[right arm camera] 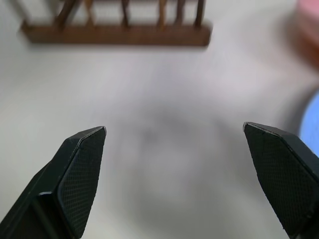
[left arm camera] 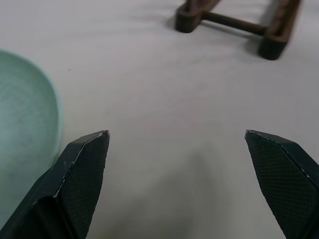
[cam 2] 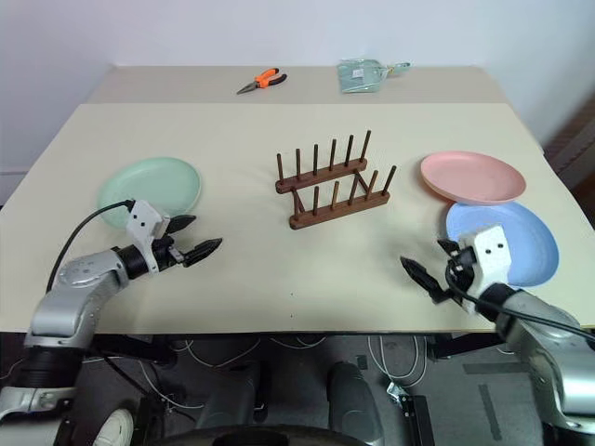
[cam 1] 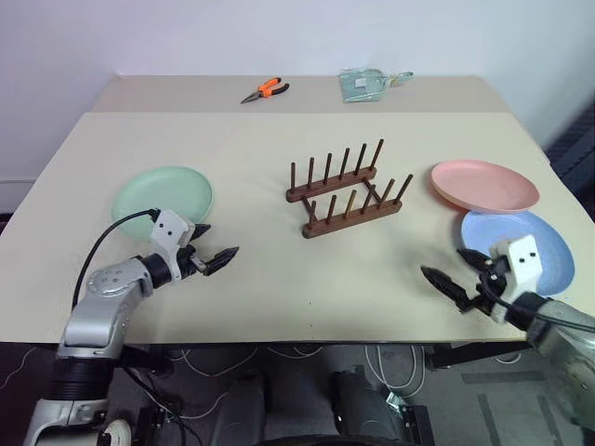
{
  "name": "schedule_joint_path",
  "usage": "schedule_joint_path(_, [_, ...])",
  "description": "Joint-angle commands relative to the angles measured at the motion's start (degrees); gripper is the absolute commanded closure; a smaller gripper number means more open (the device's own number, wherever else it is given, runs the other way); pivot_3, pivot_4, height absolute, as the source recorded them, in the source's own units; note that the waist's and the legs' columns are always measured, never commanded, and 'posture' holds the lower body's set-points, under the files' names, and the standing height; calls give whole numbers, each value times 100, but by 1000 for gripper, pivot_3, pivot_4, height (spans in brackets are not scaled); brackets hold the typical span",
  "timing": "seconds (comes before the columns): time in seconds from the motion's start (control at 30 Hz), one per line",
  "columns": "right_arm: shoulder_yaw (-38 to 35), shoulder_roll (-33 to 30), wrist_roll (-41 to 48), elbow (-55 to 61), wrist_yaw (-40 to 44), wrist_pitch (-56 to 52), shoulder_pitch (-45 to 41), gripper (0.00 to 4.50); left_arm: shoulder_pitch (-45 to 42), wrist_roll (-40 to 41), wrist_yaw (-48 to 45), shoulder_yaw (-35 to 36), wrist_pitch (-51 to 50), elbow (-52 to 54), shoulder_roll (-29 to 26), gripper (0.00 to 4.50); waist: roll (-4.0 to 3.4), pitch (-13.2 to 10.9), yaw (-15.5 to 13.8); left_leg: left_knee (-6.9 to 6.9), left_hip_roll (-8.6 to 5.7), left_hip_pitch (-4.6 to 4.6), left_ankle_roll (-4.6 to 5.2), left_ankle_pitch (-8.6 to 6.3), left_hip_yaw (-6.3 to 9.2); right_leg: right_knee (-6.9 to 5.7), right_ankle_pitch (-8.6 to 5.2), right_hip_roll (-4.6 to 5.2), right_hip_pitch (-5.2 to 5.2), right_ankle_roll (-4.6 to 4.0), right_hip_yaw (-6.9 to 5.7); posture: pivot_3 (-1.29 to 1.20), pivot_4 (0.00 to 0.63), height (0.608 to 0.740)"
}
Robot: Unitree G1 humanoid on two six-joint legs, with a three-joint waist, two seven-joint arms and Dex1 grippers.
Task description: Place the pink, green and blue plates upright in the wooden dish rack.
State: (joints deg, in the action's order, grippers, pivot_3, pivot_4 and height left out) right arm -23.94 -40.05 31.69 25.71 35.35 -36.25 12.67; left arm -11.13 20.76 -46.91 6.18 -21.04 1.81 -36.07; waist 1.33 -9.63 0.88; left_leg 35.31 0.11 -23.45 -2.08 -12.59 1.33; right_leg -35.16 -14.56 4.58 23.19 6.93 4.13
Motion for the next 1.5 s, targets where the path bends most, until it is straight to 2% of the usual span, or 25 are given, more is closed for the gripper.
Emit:
schedule_joint_path(0.03, [-99, -42, -25, 258, 1, 151, -84, 0, -108, 73, -305, -8, 6, 27, -147, 33, 0, 0, 20, 0, 0, 2, 0, 0, 0, -1, 0, 0, -2, -1, 0, 0, 150, 732])
schedule_joint_path(0.27, [100, 118, -320, 395, -240, 353, -48, 0, -336, 23, -773, -437, -159, -48, -159, 33, 1, -1, -27, 0, 0, 0, 0, 0, 0, 0, 0, 0, -1, 0, -1, 0, 150, 732])
schedule_joint_path(0.4, [151, 315, -55, 665, -377, 95, -38, 0, -933, -179, -850, -957, -208, -509, 207, 33, 2, -1, -46, 9, -2, -2, 0, 0, 6, 0, 0, 1, -8, 0, -6, 0, 150, 732])
schedule_joint_path(0.5, [371, 415, -188, 942, -532, 118, 19, 0, -1372, -553, -926, -1441, 117, -918, 525, 33, 2, -1, -25, 12, -4, -4, 0, 0, 8, 0, 0, 0, -10, 1, -7, 0, 150, 732])
schedule_joint_path(0.63, [726, 695, -523, 1200, -985, 206, 7, 0, -2322, -1103, -800, -1973, 666, -2212, 1311, 33, 3, 0, -34, 22, -6, -5, 1, 1, 16, -5, 2, -3, -12, 5, -13, 0, 150, 732])
schedule_joint_path(0.8, [1050, 1116, -749, 1488, -1406, 254, 127, 0, -3595, -1557, -332, -2148, 1204, -4308, 2571, 33, 5, -2, -43, 60, -14, -41, 9, -4, 39, -4, 5, -3, -10, 24, -31, 0, 150, 732])
schedule_joint_path(0.97, [1177, 1241, -901, 1585, -1571, 254, 134, 0, -3890, -1713, -302, -1997, 1626, -5185, 2853, 33, 3, -1, -5, 75, -19, -57, 24, -12, 43, -4, 14, 1, -3, 54, -32, 0, 150, 732])
schedule_joint_path(1.0, [1158, 1231, -923, 1617, -1589, 251, 147, 0, -3876, -1693, -327, -1949, 1660, -5214, 2853, 564, 3, -1, -8, 75, -19, -54, 24, -12, 44, -9, 14, 1, -3, 54, -32, 0, 150, 732])
schedule_joint_path(1.07, [1092, 1264, -856, 1711, -1643, 197, 134, 0, -3841, -1635, -432, -1848, 1707, -5199, 2818, 1343, 3, -1, -14, 75, -19, -52, 24, -12, 45, -12, 11, 0, -4, 49, -33, 0, 150, 732])
schedule_joint_path(1.17, [1077, 1291, -843, 1707, -1679, 181, 136, 0, -3768, -1725, -572, -1840, 1911, -5201, 2724, 2817, 3, -1, -21, 76, -19, -52, 24, -12, 45, -11, 10, 1, -5, 46, -33, 0, 150, 732])
schedule_joint_path(1.2, [1101, 1281, -876, 1695, -1673, 191, 162, 0, -3743, -1779, -595, -1865, 1974, -5212, 2690, 3441, 3, -1, -25, 76, -19, -53, 24, -12, 46, -11, 11, 1, -6, 48, -33, 0, 150, 732])
schedule_joint_path(1.23, [1162, 1288, -913, 1711, -1701, 173, 161, 0, -3729, -1809, -636, -1866, 2027, -5232, 2644, 3787, 2, 0, -27, 77, -19, -53, 24, -12, 46, -11, 12, 1, -6, 49, -33, 0, 150, 732])
schedule_joint_path(1.4, [1187, 1259, -912, 1668, -1648, 203, 172, 0, -3600, -1955, -975, -1964, 2546, -5074, 2472, 3777, 1, 1, -10, 76, -19, -49, 24, -12, 46, -13, 12, 1, -8, 48, -33, 0, 150, 732])
schedule_joint_path(1.5, [889, 1047, -790, 1566, -1354, 190, 390, 0, -3527, -1766, -1868, -1962, 2913, -4756, 2213, 3777, 1, 1, -22, 78, -19, -51, 24, -12, 46, -12, 12, 1, -8, 48, -33, 0, 150, 732])
